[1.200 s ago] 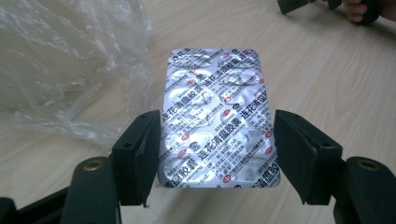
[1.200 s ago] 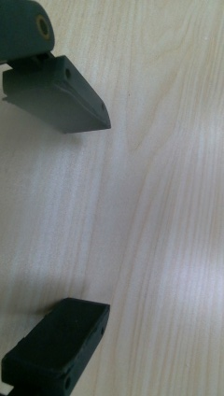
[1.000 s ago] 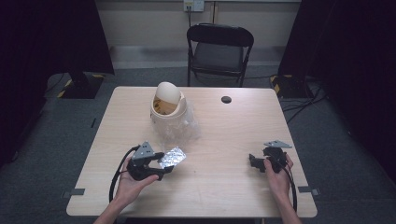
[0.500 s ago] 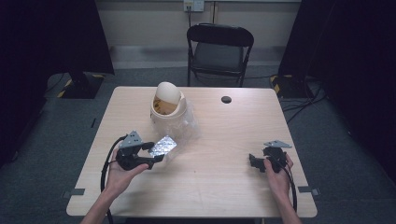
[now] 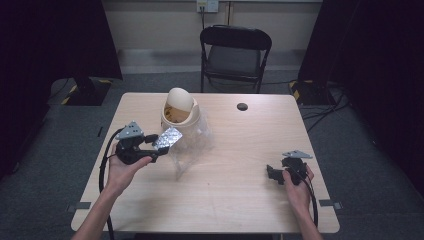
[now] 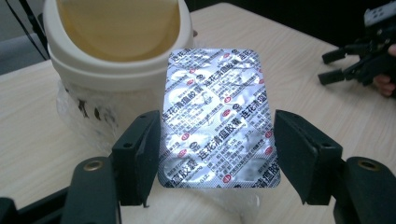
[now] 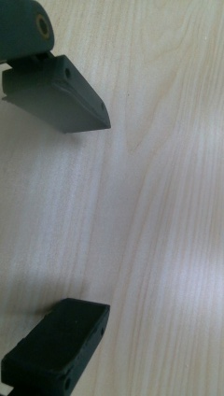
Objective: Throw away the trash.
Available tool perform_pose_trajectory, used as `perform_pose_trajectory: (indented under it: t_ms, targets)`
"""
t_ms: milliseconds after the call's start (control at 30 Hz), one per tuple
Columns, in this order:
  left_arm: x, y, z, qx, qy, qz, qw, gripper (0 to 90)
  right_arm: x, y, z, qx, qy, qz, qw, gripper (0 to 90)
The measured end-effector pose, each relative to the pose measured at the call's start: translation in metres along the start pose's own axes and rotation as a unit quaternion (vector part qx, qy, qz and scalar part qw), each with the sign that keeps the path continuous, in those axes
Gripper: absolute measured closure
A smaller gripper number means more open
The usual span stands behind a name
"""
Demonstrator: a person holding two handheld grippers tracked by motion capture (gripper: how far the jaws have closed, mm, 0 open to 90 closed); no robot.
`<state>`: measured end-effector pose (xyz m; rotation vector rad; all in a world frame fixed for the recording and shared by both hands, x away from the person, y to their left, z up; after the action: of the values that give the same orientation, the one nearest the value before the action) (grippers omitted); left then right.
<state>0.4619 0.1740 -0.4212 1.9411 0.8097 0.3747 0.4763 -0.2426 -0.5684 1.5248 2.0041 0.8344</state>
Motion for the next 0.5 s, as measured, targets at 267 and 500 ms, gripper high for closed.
perform_pose_trajectory:
  t_ms: [267, 500]
  targets:
    - [0.022, 0.022, 0.004, 0.004, 0.021, 0.003, 0.9998, 34.2, 0.0, 0.0, 0.0, 0.0, 0.0, 0.0, 1.0, 9.2]
    - [0.037, 0.025, 0.016, 0.018, 0.026, -0.008, 0.9995, 34.3, 0.0, 0.0, 0.0, 0.0, 0.0, 0.0, 1.0, 9.2]
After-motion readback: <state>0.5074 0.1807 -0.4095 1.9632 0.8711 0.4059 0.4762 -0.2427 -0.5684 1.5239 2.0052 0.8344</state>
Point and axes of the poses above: each handheld gripper's, and its own axes: z roughly forward along the jaws, y roughly out of its top, x roughly to its left, the point moved 10 cm from there along z, roughly forward along the jaws, and after that the axes turned 1 degree about x, right-handed, at the moved point
